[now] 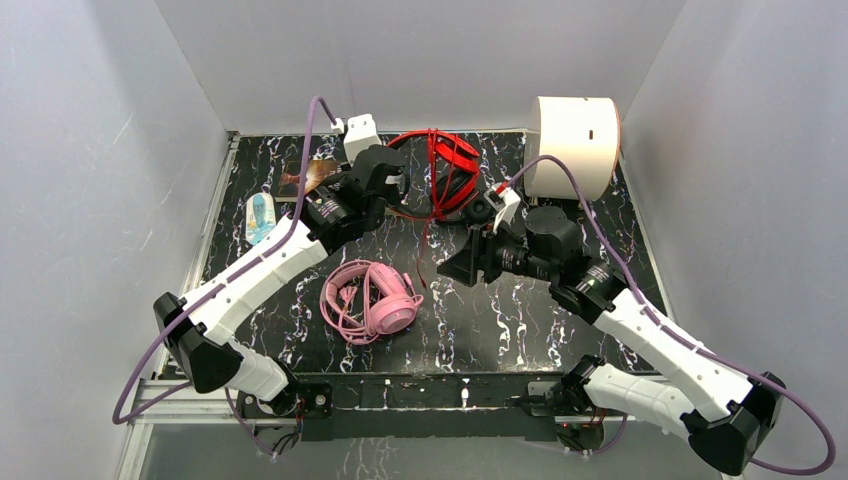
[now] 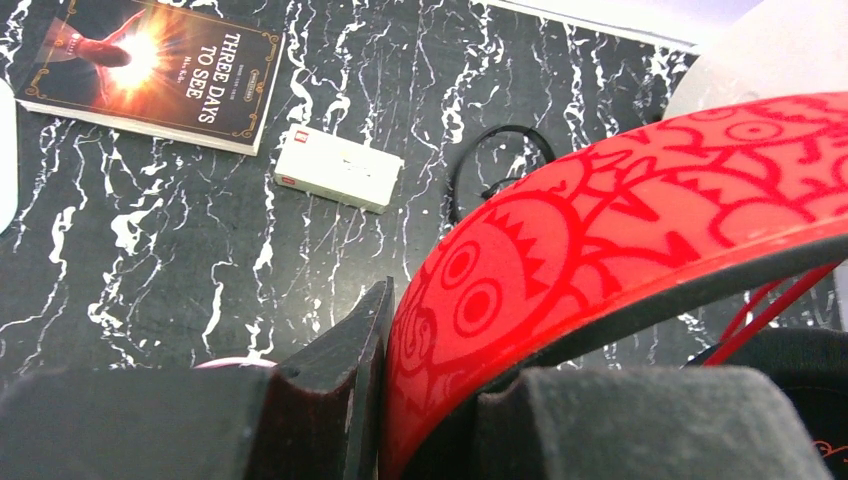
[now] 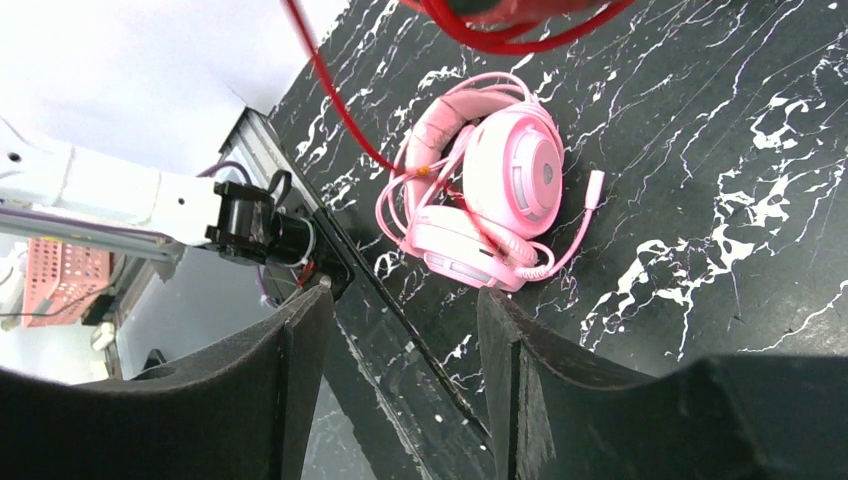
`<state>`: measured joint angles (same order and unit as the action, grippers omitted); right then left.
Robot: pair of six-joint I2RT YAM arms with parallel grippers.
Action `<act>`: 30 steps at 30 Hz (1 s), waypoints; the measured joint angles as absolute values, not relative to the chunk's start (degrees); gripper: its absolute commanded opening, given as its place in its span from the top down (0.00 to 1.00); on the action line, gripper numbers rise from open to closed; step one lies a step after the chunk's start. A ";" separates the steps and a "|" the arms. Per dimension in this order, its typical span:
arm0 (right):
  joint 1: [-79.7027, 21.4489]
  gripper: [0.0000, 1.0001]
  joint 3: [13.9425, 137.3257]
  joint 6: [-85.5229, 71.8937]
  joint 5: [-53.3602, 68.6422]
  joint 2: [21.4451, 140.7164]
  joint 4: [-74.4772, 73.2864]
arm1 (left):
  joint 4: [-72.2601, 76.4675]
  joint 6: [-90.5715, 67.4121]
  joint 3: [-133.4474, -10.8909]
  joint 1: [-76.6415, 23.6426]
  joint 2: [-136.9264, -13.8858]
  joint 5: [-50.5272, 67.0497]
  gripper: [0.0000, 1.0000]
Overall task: Wrap the headphones
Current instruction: Wrap the headphones cable around the headphones.
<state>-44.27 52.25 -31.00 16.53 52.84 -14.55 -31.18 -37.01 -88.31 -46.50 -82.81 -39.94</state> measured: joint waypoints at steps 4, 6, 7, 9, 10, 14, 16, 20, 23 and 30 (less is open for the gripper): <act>-44.27 0.37 49.17 -28.77 17.78 52.95 -12.08 | -30.87 -38.15 -88.31 -46.52 -82.81 -39.09 1.00; -44.27 0.34 47.90 -26.79 17.98 52.93 -10.63 | -30.85 -38.68 -88.31 -46.50 -82.78 -38.41 1.00; -44.27 0.28 47.42 -25.96 18.00 52.93 -10.00 | -30.87 -38.89 -88.31 -46.50 -82.78 -38.13 1.00; -44.27 0.19 46.26 -23.99 17.96 52.58 -8.05 | -30.92 -39.48 -88.31 -46.50 -82.70 -37.63 1.00; -44.27 0.16 45.34 -23.31 18.00 52.03 -6.55 | -30.94 -39.83 -88.31 -46.50 -82.61 -37.39 1.00; -44.27 0.13 41.30 -20.12 18.50 49.19 0.62 | -31.51 -41.30 -88.31 -46.50 -81.56 -36.29 1.00; -44.27 0.12 41.23 -18.20 17.78 49.23 2.90 | -31.62 -41.95 -88.33 -46.50 -80.79 -35.64 1.00; -44.27 0.10 41.23 -15.03 15.38 49.21 6.46 | -31.83 -43.22 -88.62 -46.50 -79.85 -34.63 1.00; -44.27 0.12 41.23 -13.13 13.96 49.36 9.50 | -31.83 -43.99 -88.62 -46.50 -79.42 -33.71 1.00; -44.27 0.19 41.04 -12.12 14.96 52.69 18.92 | -31.92 -45.12 -88.62 -46.50 -79.09 -32.16 1.00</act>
<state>-44.27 41.04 -12.12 14.96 52.69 18.92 -31.92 -45.12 -88.62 -46.50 -79.09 -32.16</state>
